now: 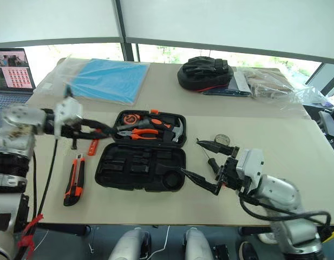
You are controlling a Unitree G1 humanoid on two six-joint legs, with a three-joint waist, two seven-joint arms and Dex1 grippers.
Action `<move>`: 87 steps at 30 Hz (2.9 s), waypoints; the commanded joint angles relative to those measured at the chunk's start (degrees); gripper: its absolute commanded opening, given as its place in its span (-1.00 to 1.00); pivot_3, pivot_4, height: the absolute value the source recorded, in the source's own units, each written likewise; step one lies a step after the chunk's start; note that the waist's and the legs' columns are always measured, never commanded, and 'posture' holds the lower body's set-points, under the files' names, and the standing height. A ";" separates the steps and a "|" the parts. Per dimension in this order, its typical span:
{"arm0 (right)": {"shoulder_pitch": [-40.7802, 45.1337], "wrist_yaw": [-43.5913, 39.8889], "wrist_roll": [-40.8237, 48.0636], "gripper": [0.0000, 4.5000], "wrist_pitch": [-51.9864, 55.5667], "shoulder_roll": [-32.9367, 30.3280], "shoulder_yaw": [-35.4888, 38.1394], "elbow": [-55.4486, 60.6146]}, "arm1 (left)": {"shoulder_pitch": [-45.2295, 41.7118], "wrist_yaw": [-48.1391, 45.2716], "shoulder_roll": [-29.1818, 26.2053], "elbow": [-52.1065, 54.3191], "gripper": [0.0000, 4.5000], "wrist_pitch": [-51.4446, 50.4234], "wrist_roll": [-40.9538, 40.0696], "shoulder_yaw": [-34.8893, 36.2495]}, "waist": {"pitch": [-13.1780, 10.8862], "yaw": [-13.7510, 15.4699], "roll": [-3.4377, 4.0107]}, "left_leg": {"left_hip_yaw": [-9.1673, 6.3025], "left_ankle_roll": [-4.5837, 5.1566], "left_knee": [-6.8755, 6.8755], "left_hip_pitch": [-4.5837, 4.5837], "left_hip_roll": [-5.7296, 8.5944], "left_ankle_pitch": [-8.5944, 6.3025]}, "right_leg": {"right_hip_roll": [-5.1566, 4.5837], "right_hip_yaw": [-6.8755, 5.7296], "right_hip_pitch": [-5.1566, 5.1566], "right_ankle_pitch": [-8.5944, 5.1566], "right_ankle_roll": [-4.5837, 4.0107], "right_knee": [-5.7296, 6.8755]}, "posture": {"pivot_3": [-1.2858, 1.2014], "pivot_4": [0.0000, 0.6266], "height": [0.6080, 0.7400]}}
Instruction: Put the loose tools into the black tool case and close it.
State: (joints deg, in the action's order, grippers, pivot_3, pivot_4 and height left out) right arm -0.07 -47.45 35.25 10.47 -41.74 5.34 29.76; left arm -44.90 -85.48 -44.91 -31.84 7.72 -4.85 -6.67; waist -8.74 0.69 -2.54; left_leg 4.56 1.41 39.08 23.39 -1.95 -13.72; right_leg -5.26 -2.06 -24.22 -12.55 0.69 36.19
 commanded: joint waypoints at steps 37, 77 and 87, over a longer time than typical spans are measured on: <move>10.51 5.54 2.03 1.00 27.48 -1.26 -3.38 5.60 | -2.89 11.81 8.93 6.41 -0.62 -1.58 14.88 -11.44 | 0.01 1.63 0.01 | -0.64 0.33 0.76 0.48 0.03 -0.19 | -0.08 -0.15 0.05 0.13 0.28 -0.03 | 0.03 -0.52 1.00; 0.47 7.53 1.14 1.00 22.96 4.21 -1.29 6.79 | 7.27 17.62 13.68 3.38 -0.98 -7.84 5.39 -7.55 | 0.10 0.79 0.13 | -0.74 0.37 0.78 0.45 0.04 -0.21 | -0.06 -0.14 0.12 0.14 0.30 -0.04 | 0.03 -0.52 1.00; -2.93 8.96 2.27 1.00 20.51 5.04 3.67 7.53 | 9.04 17.37 14.58 5.76 -0.75 -3.85 -4.84 1.23 | 0.23 0.80 0.33 | -0.73 0.37 0.76 0.40 0.03 -0.22 | -0.06 -0.12 0.15 0.14 0.30 -0.05 | 0.03 -0.52 1.00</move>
State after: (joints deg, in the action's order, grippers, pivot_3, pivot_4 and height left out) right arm -1.10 -38.59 36.27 33.64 -37.04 4.47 34.64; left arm -37.58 -65.58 -30.24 -28.00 2.59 -4.06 -9.34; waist -8.51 1.50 -2.21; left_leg 3.83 1.77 39.83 23.81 -1.92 -13.94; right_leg -5.32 -2.19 -24.10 -12.41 1.00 36.14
